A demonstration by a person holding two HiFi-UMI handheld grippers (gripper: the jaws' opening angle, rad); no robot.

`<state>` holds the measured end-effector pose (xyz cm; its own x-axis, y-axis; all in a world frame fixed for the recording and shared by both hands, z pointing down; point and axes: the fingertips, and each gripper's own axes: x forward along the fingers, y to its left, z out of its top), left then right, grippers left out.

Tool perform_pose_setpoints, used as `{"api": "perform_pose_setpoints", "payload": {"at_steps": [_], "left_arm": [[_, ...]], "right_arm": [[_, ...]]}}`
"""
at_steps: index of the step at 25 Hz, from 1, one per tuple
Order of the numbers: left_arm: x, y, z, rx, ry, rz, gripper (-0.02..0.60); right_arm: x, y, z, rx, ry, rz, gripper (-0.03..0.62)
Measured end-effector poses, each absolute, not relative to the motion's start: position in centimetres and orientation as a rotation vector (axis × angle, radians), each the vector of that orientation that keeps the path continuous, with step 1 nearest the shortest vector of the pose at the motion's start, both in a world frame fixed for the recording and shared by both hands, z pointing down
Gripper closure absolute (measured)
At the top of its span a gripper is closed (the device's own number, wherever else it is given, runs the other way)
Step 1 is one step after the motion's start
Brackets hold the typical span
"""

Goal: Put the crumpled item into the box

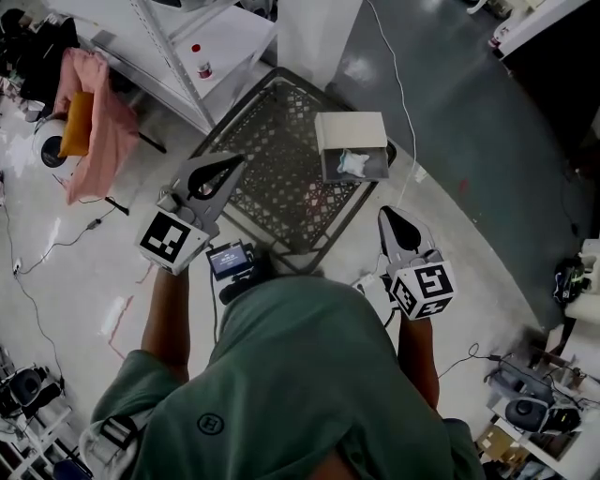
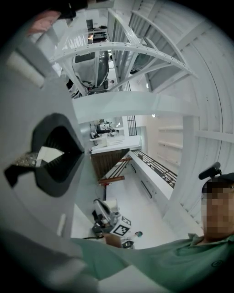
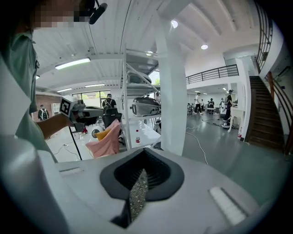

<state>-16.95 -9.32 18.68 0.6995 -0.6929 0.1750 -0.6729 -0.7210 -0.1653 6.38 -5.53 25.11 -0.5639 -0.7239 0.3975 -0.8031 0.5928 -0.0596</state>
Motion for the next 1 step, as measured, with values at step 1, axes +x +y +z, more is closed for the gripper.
{"api": "perform_pose_setpoints", "payload": {"at_steps": [1], "left_arm": [[-16.83, -9.52, 18.80, -2.815, 1.133, -0.345, 0.580]], "right_arm": [[6.50, -5.72, 25.23, 1.239, -2.491, 0.335, 0.589]]}}
